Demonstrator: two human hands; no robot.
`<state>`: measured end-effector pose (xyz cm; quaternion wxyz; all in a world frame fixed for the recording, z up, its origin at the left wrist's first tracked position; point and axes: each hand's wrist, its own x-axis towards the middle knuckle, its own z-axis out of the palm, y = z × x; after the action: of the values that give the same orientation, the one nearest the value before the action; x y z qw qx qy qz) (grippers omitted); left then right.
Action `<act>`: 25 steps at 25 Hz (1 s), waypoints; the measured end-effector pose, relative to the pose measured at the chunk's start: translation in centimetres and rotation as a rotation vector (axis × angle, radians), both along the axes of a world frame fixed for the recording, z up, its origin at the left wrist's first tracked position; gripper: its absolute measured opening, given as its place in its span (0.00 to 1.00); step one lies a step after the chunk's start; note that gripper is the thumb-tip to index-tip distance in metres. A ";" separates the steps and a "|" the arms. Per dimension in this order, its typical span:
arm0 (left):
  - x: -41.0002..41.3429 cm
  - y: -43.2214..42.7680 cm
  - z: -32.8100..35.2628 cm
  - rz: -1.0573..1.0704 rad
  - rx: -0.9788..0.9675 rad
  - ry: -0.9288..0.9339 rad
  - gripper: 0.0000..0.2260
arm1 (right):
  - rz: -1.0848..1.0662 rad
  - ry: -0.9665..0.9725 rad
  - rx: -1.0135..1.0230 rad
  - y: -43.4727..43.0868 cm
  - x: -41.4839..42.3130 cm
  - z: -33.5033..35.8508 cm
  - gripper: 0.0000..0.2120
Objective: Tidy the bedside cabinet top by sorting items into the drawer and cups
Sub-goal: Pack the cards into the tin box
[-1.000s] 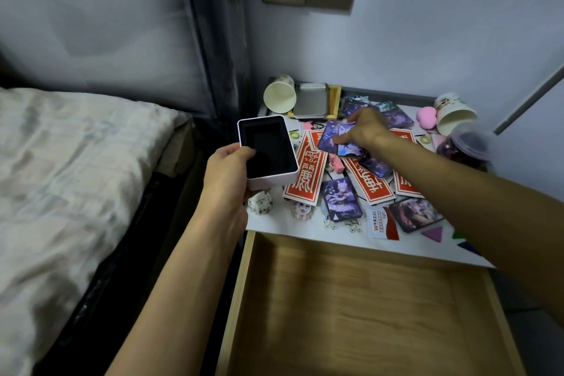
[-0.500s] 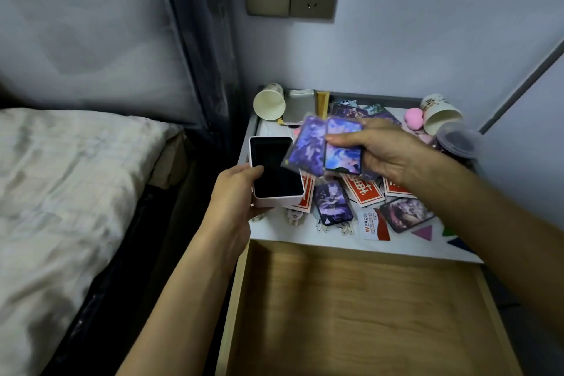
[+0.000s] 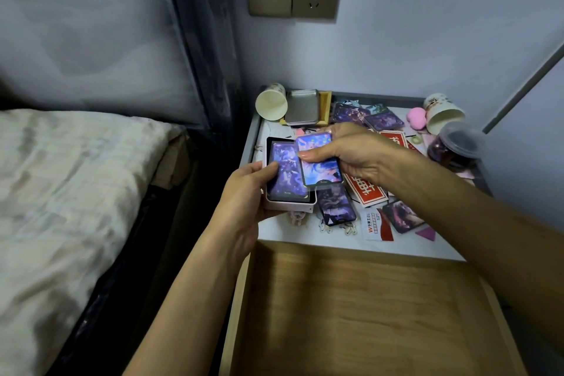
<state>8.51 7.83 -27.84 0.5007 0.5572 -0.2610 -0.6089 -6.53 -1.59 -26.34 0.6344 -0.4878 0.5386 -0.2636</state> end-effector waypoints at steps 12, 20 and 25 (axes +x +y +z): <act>-0.5 -0.1 -0.2 0.025 -0.004 -0.040 0.04 | 0.038 0.481 -0.455 1.3 0.8 0.1 0.12; -0.6 -0.1 -0.5 0.001 0.013 0.022 0.07 | 0.113 0.282 -0.273 0.4 0.4 0.1 0.05; -0.3 -0.2 -0.7 0.014 0.015 0.032 0.08 | 0.092 0.305 -0.367 0.1 0.8 0.0 0.03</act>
<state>8.17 7.63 -28.55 0.5050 0.5530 -0.2446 -0.6159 -5.73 -1.54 -26.38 0.4579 -0.6531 0.5483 -0.2512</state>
